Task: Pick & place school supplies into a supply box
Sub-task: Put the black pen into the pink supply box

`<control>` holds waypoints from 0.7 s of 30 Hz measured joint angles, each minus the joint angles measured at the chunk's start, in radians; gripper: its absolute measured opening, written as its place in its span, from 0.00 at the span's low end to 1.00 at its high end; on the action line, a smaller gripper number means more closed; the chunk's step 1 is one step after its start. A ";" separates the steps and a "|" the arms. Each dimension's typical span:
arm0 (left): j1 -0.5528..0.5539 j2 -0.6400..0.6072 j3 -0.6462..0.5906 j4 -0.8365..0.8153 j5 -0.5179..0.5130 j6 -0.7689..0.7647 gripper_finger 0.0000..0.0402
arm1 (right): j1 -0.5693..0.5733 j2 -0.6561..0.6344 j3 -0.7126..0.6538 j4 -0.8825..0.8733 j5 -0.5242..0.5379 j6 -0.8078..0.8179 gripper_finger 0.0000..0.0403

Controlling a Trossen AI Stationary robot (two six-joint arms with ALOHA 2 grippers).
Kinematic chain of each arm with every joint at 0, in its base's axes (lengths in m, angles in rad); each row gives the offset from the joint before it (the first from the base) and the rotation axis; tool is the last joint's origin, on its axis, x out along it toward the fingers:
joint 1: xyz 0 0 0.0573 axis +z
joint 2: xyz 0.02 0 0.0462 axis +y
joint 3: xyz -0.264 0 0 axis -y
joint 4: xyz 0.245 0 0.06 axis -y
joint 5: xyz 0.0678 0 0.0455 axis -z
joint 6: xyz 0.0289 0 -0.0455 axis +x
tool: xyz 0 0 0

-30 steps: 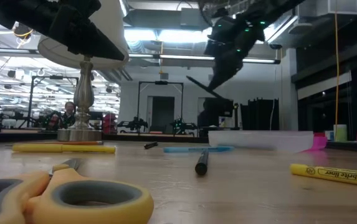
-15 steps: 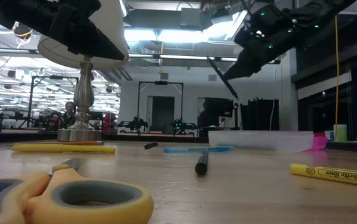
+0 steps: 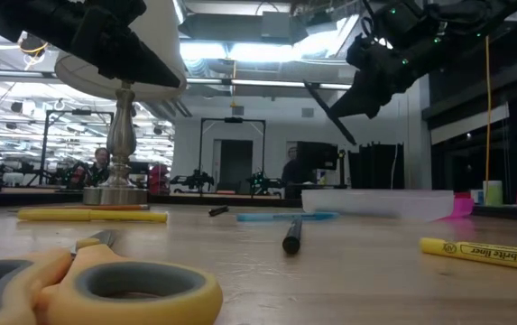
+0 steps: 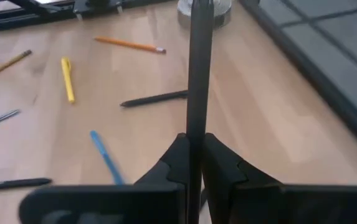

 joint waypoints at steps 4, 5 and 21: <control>0.000 0.000 0.000 0.000 0.000 0.000 0.01 | 0.049 -0.001 0.000 -0.058 0.091 0.063 0.07; 0.000 0.000 0.000 0.000 0.000 0.000 0.01 | 0.061 -0.004 0.000 -0.088 0.130 0.071 0.07; 0.000 0.000 0.000 0.001 -0.052 0.000 0.01 | 0.194 -0.156 0.000 -0.408 0.293 0.354 0.06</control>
